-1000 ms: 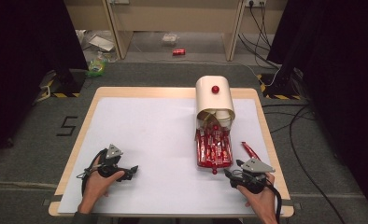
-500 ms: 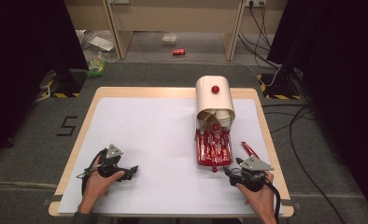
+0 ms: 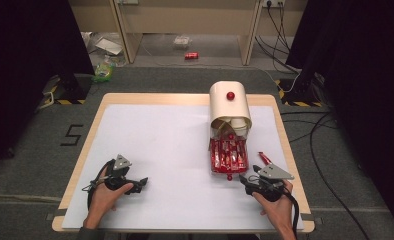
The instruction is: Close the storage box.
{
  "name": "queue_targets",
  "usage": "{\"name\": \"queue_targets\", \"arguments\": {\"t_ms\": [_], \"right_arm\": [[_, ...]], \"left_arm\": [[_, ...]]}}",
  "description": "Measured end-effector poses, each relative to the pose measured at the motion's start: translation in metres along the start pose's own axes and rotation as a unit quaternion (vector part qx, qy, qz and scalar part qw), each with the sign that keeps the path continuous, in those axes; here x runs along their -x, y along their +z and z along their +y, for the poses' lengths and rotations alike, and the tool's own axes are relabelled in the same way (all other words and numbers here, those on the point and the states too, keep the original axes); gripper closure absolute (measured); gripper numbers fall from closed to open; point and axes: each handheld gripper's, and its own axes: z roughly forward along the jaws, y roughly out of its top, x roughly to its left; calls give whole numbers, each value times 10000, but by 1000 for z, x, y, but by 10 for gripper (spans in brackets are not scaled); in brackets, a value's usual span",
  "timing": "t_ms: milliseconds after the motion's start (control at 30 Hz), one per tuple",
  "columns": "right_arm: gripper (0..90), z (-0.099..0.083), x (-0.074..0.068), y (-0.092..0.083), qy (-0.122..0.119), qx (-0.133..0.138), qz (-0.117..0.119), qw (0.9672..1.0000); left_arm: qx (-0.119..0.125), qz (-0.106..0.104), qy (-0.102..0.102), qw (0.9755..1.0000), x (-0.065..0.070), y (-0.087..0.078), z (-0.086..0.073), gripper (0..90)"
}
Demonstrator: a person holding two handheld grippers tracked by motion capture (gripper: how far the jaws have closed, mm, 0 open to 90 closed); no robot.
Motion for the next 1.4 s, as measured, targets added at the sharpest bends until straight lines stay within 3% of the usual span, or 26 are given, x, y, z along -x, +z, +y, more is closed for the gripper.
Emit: {"name": "queue_targets", "arguments": {"t_ms": [533,1400], "right_arm": [[350,5,4,4,106,226,-158,9996],[339,12,15,20,317,305,-308,9986]], "left_arm": [[-1,0,2,10000,0,0,0,0],[0,0,3,10000,0,0,0,0]]}}
